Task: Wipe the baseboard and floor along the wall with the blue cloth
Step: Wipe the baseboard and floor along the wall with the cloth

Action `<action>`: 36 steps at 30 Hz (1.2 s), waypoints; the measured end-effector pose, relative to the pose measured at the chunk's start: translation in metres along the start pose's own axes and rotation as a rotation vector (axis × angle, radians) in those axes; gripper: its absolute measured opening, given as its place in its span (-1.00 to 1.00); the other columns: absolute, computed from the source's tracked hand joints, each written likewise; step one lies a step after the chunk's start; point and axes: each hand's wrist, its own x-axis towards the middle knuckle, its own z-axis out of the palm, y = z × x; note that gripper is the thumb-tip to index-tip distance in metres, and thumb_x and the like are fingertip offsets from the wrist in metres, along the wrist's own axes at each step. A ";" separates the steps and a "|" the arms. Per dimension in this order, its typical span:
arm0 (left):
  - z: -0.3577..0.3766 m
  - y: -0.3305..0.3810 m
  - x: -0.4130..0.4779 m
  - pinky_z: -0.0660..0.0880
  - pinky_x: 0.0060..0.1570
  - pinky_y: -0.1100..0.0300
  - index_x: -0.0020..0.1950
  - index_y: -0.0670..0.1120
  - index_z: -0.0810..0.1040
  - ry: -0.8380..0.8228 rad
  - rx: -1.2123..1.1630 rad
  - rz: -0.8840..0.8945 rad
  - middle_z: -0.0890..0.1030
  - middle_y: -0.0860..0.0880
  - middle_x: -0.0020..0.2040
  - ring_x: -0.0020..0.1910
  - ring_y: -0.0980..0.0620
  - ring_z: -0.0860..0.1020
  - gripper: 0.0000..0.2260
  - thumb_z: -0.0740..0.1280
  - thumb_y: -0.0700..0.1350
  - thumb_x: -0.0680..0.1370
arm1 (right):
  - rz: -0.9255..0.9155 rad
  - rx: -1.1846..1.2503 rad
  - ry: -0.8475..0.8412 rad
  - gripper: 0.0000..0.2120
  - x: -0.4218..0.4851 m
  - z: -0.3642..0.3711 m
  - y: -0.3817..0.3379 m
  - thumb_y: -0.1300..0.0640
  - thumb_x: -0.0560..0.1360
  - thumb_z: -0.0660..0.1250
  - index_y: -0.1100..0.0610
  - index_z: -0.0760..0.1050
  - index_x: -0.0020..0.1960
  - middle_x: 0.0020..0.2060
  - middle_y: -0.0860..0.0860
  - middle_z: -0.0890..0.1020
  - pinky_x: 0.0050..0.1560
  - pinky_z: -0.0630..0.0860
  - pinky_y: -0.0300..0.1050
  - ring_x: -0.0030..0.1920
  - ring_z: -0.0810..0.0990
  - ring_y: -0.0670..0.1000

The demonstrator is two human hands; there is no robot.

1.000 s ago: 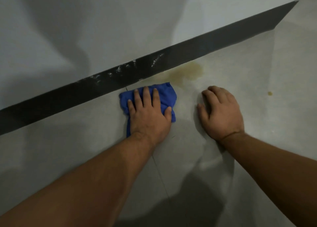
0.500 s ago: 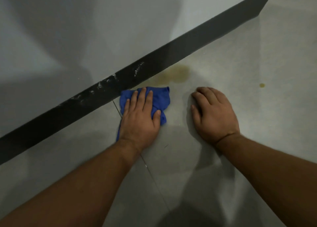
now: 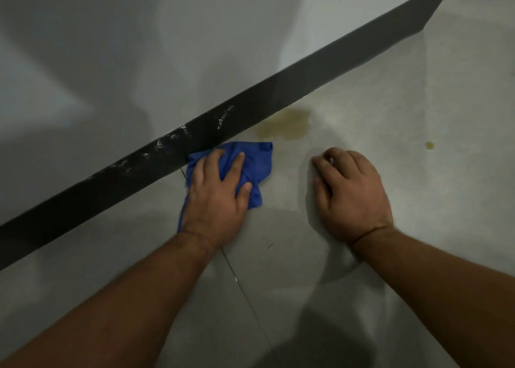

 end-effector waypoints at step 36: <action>0.009 0.044 0.053 -0.13 0.64 -0.03 0.68 -0.01 -0.09 -0.163 0.098 0.323 -0.07 -0.03 0.70 0.68 -0.05 -0.08 -0.43 -0.01 0.10 0.70 | 0.054 0.079 0.038 -0.60 0.005 -0.020 0.034 0.04 0.56 0.28 0.20 0.53 0.32 0.26 0.12 0.56 0.33 0.45 0.04 0.24 0.51 0.13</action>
